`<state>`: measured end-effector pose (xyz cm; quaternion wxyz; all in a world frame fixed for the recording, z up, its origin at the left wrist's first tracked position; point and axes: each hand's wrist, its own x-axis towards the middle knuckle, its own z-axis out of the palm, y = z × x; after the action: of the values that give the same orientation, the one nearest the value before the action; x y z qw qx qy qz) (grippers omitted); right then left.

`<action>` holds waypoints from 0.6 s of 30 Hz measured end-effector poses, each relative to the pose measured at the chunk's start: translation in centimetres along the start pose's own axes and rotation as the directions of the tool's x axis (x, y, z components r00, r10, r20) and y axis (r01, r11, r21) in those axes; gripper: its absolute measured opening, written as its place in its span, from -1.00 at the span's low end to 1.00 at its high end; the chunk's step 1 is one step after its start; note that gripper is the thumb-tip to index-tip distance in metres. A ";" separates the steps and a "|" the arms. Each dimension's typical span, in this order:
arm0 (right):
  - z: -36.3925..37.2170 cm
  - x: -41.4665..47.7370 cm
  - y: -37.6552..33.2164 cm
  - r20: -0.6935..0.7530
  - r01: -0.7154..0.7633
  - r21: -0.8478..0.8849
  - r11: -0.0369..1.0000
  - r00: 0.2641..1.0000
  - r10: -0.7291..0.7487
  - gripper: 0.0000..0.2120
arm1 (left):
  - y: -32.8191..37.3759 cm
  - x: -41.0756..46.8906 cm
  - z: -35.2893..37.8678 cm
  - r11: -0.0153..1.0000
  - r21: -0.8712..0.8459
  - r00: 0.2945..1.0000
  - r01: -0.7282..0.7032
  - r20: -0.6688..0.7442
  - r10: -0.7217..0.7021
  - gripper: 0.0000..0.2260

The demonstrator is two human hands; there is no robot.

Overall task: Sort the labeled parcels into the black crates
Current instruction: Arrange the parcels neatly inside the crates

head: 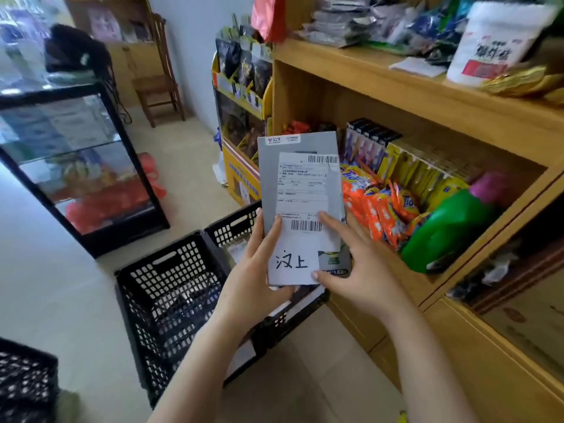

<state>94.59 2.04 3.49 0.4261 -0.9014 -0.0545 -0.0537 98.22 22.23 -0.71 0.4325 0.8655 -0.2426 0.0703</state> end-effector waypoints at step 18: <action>8.5 24.2 18.8 0.513 -0.160 0.070 0.985 0.852 0.102 -0.20 | -17.3 11.9 11.5 0.718 -0.419 0.782 0.556 -0.028 -0.622 -0.32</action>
<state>121.61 -1.94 -12.76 0.4486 -0.8604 -0.1057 0.2177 115.85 17.70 -16.22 0.6134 0.7848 0.0744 -0.0490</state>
